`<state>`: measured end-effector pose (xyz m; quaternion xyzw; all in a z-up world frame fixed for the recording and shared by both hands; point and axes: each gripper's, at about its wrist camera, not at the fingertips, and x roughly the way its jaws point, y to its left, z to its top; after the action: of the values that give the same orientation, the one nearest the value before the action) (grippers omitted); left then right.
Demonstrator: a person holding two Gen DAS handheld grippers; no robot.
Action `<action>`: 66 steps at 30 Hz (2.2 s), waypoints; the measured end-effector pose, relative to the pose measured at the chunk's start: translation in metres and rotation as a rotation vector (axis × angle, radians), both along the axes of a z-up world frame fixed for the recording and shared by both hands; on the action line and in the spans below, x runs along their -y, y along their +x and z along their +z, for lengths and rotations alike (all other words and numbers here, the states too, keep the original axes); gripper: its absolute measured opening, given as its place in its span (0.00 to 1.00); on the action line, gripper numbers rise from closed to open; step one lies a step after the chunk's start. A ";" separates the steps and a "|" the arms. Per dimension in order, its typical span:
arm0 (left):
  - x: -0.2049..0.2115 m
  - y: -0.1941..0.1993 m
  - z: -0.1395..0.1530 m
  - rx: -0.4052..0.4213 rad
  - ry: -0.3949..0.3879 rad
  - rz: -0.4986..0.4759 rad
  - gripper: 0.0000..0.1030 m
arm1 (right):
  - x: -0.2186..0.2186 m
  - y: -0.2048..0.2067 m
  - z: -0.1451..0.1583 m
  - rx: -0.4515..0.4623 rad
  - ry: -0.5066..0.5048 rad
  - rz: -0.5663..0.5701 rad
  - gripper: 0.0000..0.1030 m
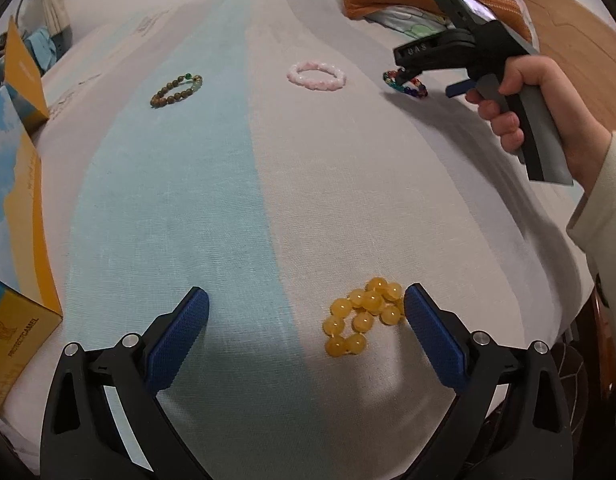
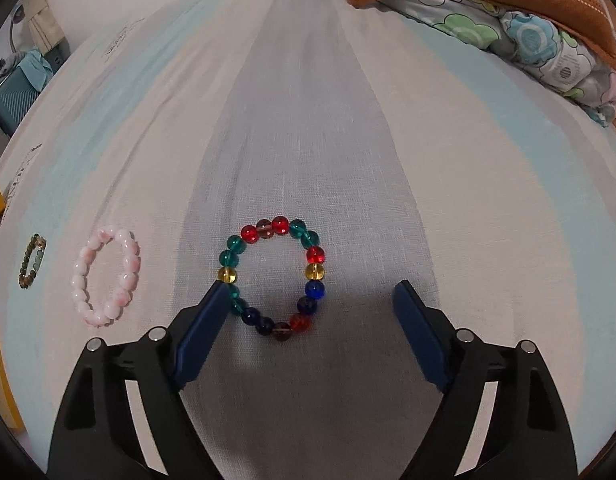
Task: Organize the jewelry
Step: 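Move both tools back over the amber beads and multicolour bracelet on the bed, then grasp the yellow amber beads with the left tool while the right tool grasps the multicolour bracelet, then lift and carry the amber beads and multicolour bracelet over the white box with both tools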
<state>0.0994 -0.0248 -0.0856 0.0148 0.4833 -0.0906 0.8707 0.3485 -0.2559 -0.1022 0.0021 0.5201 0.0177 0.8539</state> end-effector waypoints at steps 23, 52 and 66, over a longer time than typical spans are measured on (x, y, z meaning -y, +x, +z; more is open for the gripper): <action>0.001 0.001 -0.004 -0.024 0.074 0.024 0.25 | -0.009 0.007 -0.006 -0.070 0.025 0.004 0.16; -0.015 0.003 0.031 -0.026 0.039 0.050 0.09 | -0.006 -0.020 0.030 0.013 0.029 -0.008 0.09; -0.039 0.027 0.075 -0.002 0.008 0.099 0.09 | -0.010 -0.037 0.061 0.067 0.066 0.011 0.09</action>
<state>0.1265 0.0141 -0.0110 -0.0057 0.4846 -0.0452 0.8735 0.3117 -0.2458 -0.0413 0.0271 0.4903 0.0396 0.8702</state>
